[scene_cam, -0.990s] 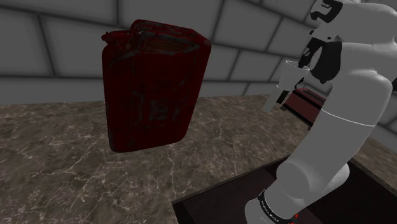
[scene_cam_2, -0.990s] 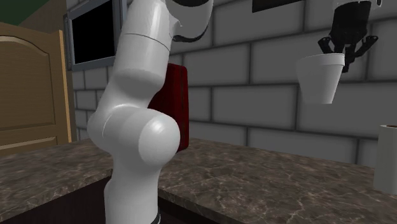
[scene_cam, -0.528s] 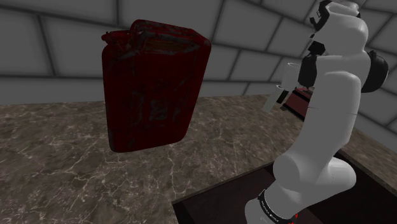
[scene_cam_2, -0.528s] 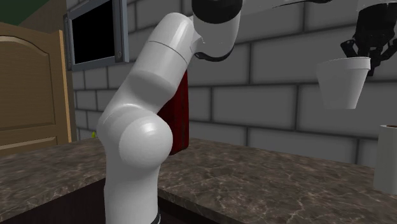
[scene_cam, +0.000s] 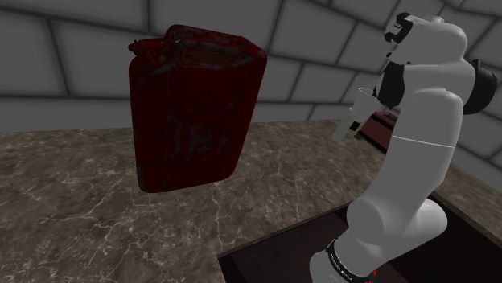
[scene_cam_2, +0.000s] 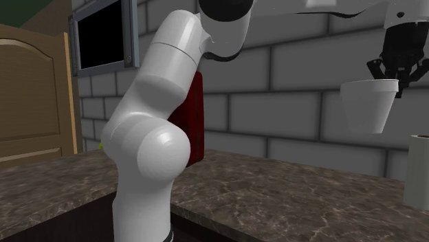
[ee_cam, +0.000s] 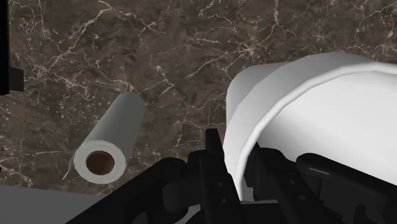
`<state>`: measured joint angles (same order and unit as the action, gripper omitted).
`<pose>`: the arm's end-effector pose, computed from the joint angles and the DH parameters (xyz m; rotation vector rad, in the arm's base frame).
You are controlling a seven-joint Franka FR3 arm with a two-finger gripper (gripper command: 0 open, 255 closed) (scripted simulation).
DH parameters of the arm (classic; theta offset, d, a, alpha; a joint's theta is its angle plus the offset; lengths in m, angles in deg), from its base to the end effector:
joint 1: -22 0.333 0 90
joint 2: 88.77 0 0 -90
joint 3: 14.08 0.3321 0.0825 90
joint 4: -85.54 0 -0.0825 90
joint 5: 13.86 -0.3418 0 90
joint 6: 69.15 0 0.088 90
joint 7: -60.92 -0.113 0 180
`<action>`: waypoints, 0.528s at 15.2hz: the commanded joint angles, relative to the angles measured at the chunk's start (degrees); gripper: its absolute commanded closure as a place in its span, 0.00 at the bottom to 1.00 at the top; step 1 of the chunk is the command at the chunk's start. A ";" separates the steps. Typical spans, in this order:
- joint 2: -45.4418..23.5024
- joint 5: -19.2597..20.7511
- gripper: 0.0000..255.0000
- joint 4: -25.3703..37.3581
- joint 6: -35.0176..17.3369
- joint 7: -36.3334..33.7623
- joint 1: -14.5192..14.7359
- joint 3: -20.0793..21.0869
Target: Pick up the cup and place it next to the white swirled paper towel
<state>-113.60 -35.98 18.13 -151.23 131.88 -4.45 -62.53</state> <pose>0.3135 -0.5198 0.6039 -3.0753 -0.0268 -0.0700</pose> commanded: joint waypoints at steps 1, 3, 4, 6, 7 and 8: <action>0.58 0.44 1.00 -2.59 -2.04 0.22 0.90 -0.15; 1.13 0.84 1.00 -5.01 -3.91 0.33 1.77 -0.27; 1.37 1.01 1.00 -6.15 -4.83 0.38 2.17 -0.32; 1.78 1.29 1.00 -8.33 -6.60 0.50 2.87 -0.38; 1.95 1.40 1.00 -9.37 -7.47 0.56 3.19 -0.41; 2.10 1.49 1.00 -10.37 -8.32 0.62 3.49 -0.42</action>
<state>-111.96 -34.77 9.32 -158.36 132.42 -1.51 -62.85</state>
